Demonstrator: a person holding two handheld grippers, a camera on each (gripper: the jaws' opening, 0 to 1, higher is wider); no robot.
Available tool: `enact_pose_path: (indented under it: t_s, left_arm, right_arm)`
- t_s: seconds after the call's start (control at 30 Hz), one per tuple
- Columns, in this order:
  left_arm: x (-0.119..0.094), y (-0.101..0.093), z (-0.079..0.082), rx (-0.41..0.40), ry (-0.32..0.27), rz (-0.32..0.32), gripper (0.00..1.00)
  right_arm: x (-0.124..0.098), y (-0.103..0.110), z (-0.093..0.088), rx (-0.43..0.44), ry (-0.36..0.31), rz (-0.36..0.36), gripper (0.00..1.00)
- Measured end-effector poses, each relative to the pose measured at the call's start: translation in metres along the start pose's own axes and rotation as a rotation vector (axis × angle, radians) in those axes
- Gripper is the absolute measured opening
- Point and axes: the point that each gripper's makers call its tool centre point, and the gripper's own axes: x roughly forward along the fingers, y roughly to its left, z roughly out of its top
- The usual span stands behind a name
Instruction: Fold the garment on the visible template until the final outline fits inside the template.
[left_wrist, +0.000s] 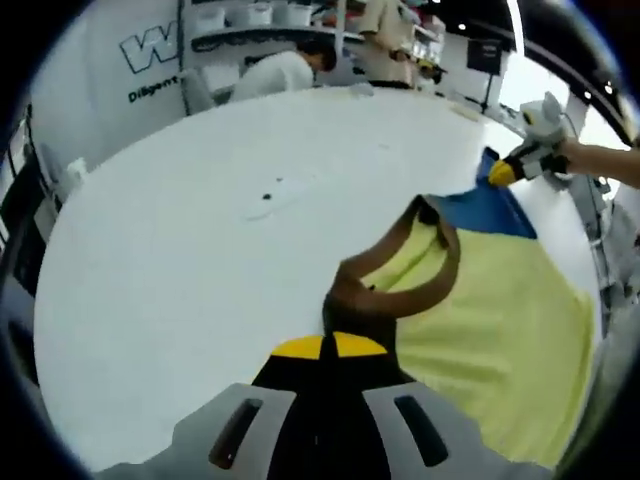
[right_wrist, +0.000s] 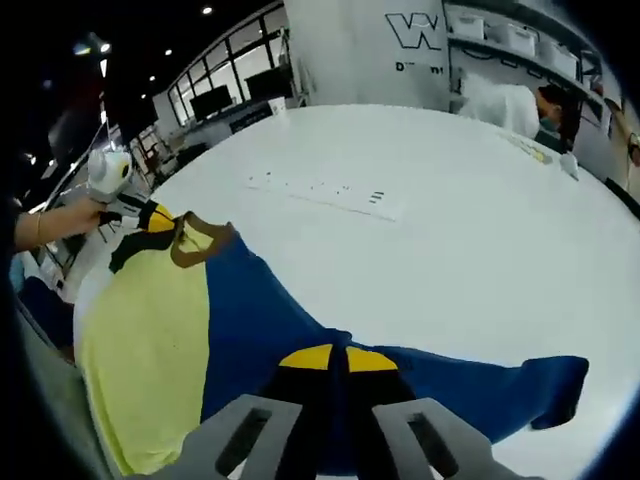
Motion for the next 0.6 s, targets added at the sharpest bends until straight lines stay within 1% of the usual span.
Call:
enact_pose_path:
  t_s: [0.1, 0.13, 0.17, 0.2, 0.27, 0.3, 0.33, 0.37, 0.43, 0.47, 0.53, 0.57, 0.6]
  left_arm:
    - [0.001, -0.002, -0.002, 0.006, 0.008, -0.004, 0.01]
    - [0.002, -0.003, -0.003, 0.006, 0.01, -0.004, 0.01]
    - [0.002, -0.002, -0.002, 0.001, 0.003, -0.004, 0.01]
    - [0.003, -0.001, -0.001, -0.004, -0.003, -0.004, 0.01]
    - [0.003, -0.001, 0.0, -0.011, 0.003, -0.008, 0.01]
    - [0.002, -0.001, 0.001, -0.014, 0.007, -0.012, 0.01]
    - [0.003, 0.001, 0.001, -0.012, 0.008, -0.007, 0.01]
    - [0.003, 0.001, 0.002, -0.01, 0.009, -0.005, 0.01]
    - [0.001, 0.0, 0.003, -0.002, 0.006, -0.001, 0.01]
    - [0.0, 0.0, 0.003, -0.001, 0.005, 0.001, 0.01]
    - [0.0, 0.0, 0.002, 0.0, 0.003, 0.004, 0.01]
    - [0.0, 0.002, 0.002, 0.001, 0.002, 0.008, 0.01]
    - [0.0, 0.003, 0.002, 0.001, 0.003, 0.011, 0.01]
  right_arm:
    - [-0.002, -0.01, 0.0, -0.027, -0.001, -0.036, 0.03]
    - [-0.006, -0.022, -0.004, -0.065, 0.026, -0.083, 0.04]
    - [-0.009, -0.032, -0.012, -0.12, 0.076, -0.117, 0.06]
    - [-0.009, -0.033, -0.013, -0.121, 0.076, -0.119, 0.07]
    - [-0.01, -0.036, -0.016, -0.123, 0.077, -0.124, 0.08]
    - [-0.01, -0.041, -0.024, -0.116, 0.091, -0.126, 0.08]
    - [-0.013, -0.043, -0.028, -0.119, 0.104, -0.13, 0.08]
    - [-0.015, -0.052, -0.04, -0.134, 0.15, -0.152, 0.08]
    - [-0.015, -0.058, -0.039, -0.145, 0.121, -0.159, 0.09]
    - [-0.014, -0.062, -0.043, -0.143, 0.13, -0.17, 0.08]
    - [-0.014, -0.068, -0.05, -0.133, 0.155, -0.186, 0.0]
    - [-0.021, -0.073, -0.05, -0.124, 0.171, -0.217, 0.0]
    - [-0.021, -0.07, -0.052, -0.121, 0.183, -0.19, 0.0]
